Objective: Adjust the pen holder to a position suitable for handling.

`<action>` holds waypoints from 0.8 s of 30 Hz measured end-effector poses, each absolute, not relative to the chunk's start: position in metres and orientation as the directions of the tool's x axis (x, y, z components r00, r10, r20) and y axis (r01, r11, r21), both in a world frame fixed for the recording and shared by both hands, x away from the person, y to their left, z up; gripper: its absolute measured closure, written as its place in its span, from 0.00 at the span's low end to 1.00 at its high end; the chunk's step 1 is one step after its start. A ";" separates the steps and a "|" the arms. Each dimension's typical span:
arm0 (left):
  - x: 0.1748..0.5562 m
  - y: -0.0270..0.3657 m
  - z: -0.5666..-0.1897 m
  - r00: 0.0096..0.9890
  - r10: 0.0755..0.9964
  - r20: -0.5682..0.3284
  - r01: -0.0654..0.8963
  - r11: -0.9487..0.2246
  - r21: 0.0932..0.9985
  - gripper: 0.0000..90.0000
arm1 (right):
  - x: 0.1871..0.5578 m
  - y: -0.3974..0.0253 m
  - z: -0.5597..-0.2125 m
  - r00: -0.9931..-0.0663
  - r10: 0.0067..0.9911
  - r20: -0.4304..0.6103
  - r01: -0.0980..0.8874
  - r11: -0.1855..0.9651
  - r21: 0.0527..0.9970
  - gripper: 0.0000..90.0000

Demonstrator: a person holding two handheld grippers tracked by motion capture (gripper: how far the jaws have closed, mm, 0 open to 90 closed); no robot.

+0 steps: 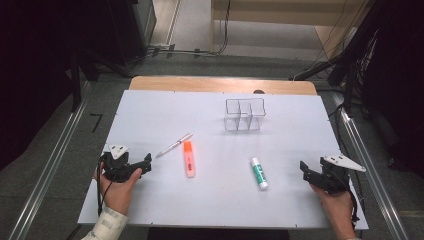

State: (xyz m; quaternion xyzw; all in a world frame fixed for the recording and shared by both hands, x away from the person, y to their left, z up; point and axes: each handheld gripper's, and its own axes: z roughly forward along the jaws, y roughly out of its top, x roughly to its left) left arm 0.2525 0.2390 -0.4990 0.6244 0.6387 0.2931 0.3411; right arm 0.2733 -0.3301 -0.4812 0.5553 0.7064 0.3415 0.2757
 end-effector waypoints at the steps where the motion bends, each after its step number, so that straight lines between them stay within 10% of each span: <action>1: 0.253 0.239 -0.499 0.010 0.997 -0.073 0.597 0.052 0.801 0.04 | 0.273 -0.330 -0.481 -0.231 0.973 -0.010 0.596 0.150 0.789 0.27; 18: 0.280 0.203 -0.484 0.066 0.993 -0.103 0.572 0.047 0.819 0.09 | 0.322 -0.304 -0.471 -0.267 0.961 -0.066 0.577 0.214 0.788 0.31; 24: 0.304 0.177 -0.475 0.134 0.989 -0.062 0.569 -0.026 0.822 0.63 | 0.347 -0.287 -0.465 -0.296 0.953 -0.072 0.547 0.230 0.805 0.63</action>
